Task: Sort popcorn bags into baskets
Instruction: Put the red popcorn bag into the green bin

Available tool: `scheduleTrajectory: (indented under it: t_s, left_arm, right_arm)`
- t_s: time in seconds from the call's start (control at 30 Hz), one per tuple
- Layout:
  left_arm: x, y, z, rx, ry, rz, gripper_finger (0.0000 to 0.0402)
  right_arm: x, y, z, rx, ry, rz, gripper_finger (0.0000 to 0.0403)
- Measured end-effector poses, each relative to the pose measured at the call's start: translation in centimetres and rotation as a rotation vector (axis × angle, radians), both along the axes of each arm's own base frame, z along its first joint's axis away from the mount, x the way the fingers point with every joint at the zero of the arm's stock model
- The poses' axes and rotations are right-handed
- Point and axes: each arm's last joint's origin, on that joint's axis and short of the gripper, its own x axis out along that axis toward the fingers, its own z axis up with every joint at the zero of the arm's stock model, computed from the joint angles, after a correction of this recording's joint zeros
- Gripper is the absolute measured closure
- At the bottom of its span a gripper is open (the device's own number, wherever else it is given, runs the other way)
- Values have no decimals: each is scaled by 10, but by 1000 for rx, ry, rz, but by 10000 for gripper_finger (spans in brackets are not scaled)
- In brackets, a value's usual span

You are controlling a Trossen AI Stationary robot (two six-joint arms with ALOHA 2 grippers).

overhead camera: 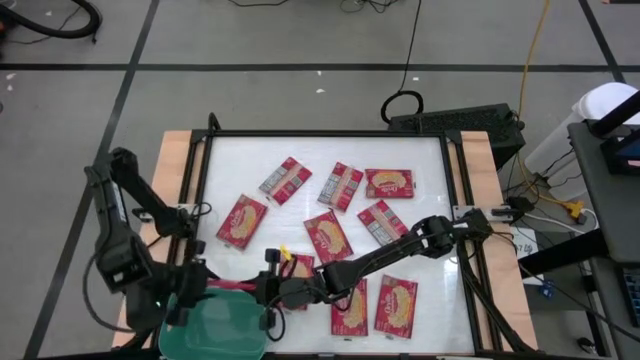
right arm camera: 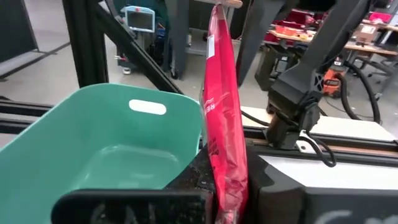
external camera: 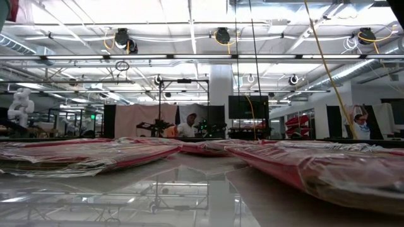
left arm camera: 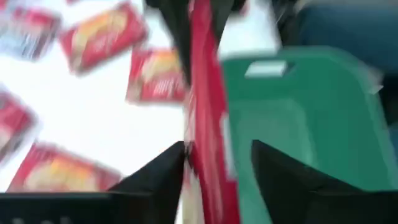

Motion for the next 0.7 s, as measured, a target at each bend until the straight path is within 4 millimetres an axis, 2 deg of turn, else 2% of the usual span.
scheduleTrajectory:
  t_s: [0.13, 0.3, 0.4, 0.53, 0.7]
  left_arm:
    - [3, -1, 0, 55, 114, 71, 310]
    - [5, -5, 2, 35, 117, 58, 380]
    - [4, -5, 3, 20, 122, 64, 384]
    - [-2, -10, 2, -27, 138, 80, 369]
    - [-17, -30, -5, -53, 122, 70, 378]
  right_arm:
    - [1, -1, 0, 32, -1, -9, 390]
    - [0, 0, 0, 43, -2, 1, 387]
    - [0, 0, 0, 44, -2, 2, 370]
    - [-3, 2, 6, 34, 10, 52, 324]
    - [-14, 5, 22, 3, 42, 94, 266]
